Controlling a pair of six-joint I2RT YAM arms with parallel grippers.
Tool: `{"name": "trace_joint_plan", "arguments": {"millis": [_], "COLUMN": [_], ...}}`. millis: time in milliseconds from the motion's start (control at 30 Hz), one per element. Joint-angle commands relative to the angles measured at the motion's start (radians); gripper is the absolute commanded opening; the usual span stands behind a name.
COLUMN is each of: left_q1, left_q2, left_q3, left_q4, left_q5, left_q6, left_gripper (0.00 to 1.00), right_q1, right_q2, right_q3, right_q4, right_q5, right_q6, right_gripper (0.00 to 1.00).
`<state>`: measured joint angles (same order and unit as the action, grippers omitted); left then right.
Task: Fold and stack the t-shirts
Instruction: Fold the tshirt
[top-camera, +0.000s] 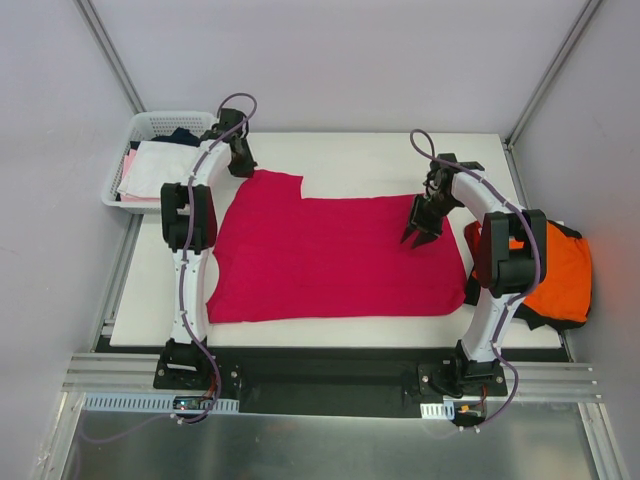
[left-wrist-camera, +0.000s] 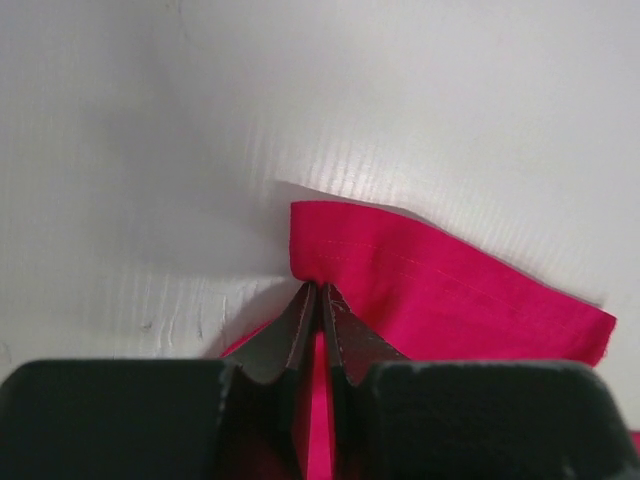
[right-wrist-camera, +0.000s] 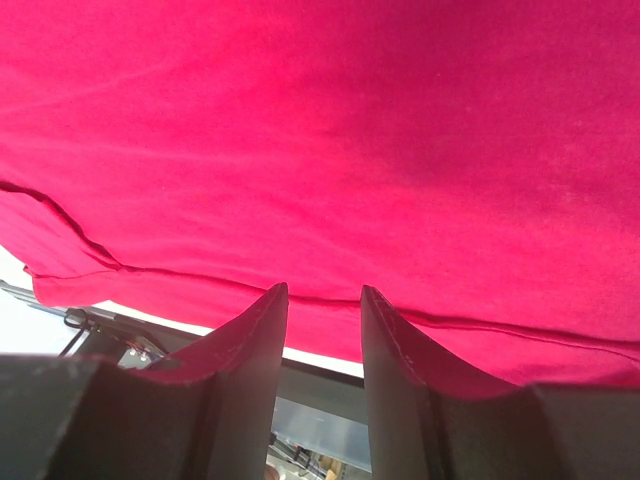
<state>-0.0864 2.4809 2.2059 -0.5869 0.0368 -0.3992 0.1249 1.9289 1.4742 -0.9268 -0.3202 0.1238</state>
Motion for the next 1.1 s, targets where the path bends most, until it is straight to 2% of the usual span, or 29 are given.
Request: {"name": "trace_joint_plan", "arguments": {"millis": [0, 267, 467, 667, 1067], "left_q1": [-0.036, -0.072, -0.111, -0.171, -0.276], "left_q2": [-0.123, -0.203, -0.307, -0.457, -0.816], "left_q3": [0.029, -0.009, -0.121, -0.319, -0.868], "left_q4": [-0.016, -0.017, -0.016, -0.014, 0.001], "left_q5": [-0.032, -0.031, -0.061, -0.081, -0.13], "left_q6": [0.033, 0.023, 0.03, 0.033, -0.013], "left_gripper": [0.05, 0.07, 0.07, 0.05, 0.03], "right_q1": [-0.004, -0.005, -0.004, -0.007, -0.022], "right_q2": [-0.03, -0.038, -0.047, -0.053, -0.03], "right_q3": [0.001, -0.005, -0.018, -0.022, -0.038], "right_q4": [0.009, 0.025, 0.039, 0.058, 0.097], "right_q5": [-0.025, -0.025, -0.022, -0.019, -0.005], "right_q6": [0.02, 0.02, 0.017, 0.017, -0.006], "right_gripper": [0.38, 0.38, 0.38, 0.38, 0.38]}}
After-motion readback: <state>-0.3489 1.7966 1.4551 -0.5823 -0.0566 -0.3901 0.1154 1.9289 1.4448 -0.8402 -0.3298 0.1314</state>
